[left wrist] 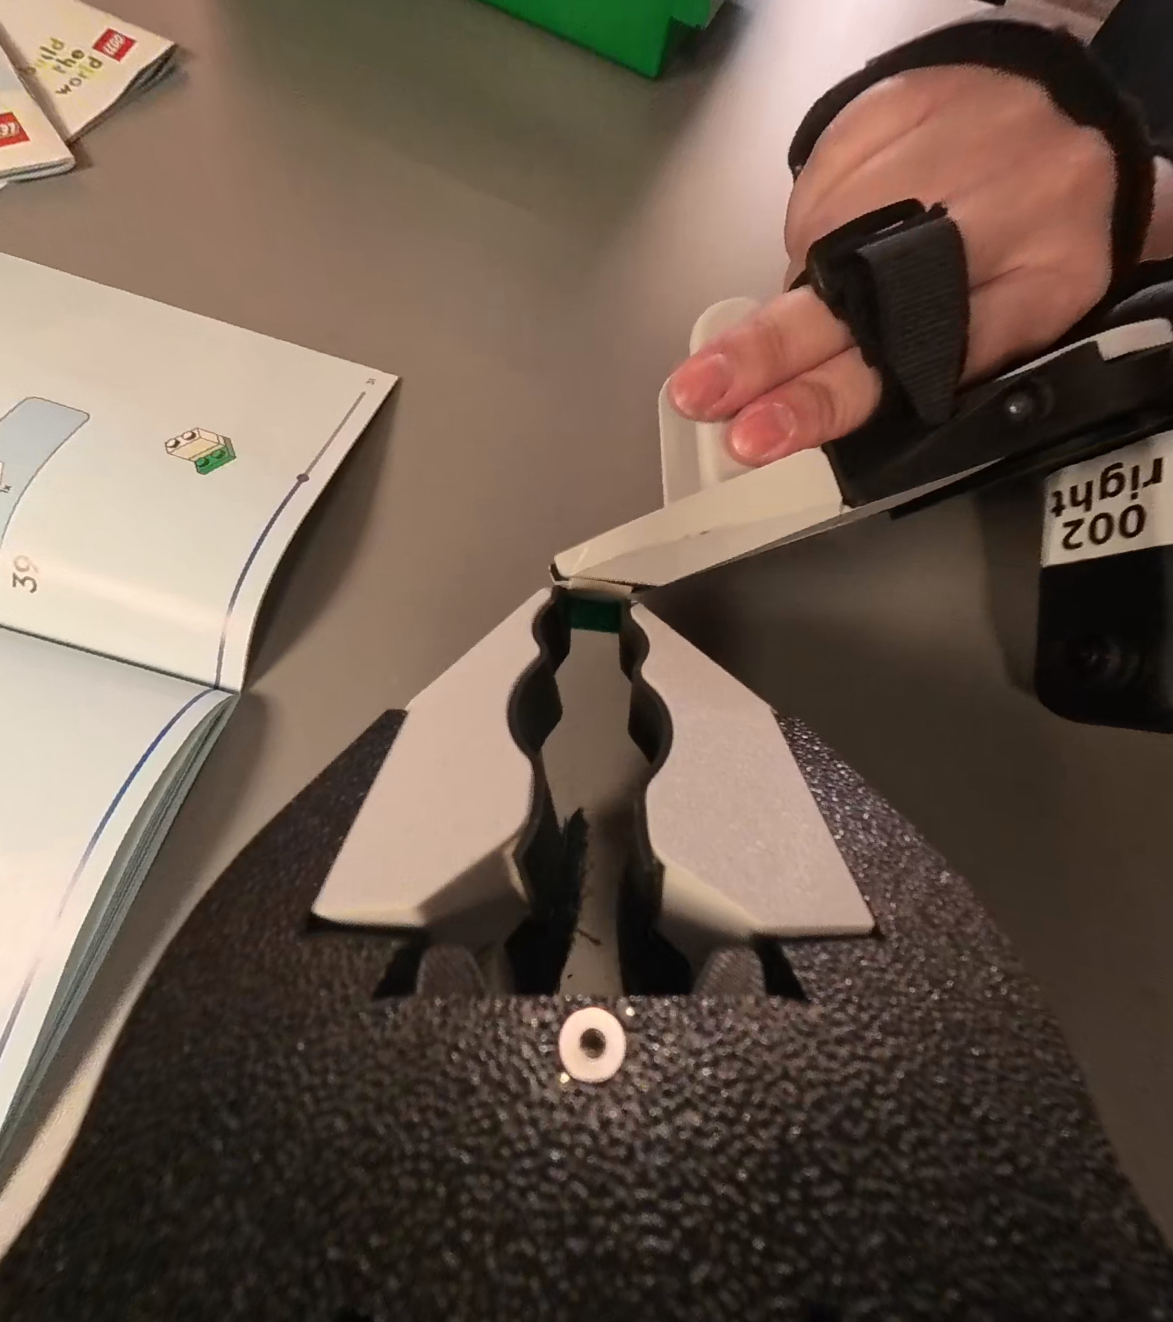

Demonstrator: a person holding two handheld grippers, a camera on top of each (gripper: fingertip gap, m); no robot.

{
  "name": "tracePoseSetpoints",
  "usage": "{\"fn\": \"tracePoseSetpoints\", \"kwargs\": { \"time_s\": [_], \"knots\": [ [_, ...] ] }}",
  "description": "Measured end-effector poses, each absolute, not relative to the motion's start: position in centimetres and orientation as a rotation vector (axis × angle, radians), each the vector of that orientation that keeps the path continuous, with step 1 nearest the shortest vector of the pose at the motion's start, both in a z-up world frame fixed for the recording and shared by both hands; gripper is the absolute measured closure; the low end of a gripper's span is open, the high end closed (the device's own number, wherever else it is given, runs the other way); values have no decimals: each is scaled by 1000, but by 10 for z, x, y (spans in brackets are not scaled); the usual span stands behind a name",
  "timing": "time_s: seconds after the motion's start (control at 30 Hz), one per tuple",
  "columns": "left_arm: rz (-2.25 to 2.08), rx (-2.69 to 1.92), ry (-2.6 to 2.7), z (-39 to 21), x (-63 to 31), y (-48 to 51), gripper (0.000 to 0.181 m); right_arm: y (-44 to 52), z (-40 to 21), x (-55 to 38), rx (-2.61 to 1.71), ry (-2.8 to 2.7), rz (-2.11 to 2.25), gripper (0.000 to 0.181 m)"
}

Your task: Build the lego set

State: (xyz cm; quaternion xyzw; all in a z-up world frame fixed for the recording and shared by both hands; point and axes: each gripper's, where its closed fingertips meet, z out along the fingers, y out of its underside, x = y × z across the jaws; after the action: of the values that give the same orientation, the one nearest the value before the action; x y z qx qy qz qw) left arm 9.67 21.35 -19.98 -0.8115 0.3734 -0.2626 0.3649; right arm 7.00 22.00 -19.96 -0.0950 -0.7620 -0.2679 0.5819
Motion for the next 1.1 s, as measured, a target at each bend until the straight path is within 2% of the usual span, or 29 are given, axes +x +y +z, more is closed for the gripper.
{"fn": "tracePoseSetpoints", "kwargs": {
  "time_s": [0.37, 0.53, 0.6, 0.77, 1.1],
  "knots": [
    [-720, -2097, 940, -200, 96, 214, 171, 220, -200, 74, -310, -1778, -523, 163],
    [-696, -2011, 948, -188, 96, 217, 172, 226, -194, 77, -528, -1724, -325, 163],
    [-681, -1944, 981, -182, 99, 216, 165, 230, -189, 80, -614, -1692, -239, 164],
    [-332, -1663, 1191, -172, 97, 220, 154, 238, -181, 88, -724, -1655, -131, 163],
    [223, -1228, 1476, -174, 101, 215, 175, 232, -177, 90, -774, -1659, -5, 163]
  ]
}}
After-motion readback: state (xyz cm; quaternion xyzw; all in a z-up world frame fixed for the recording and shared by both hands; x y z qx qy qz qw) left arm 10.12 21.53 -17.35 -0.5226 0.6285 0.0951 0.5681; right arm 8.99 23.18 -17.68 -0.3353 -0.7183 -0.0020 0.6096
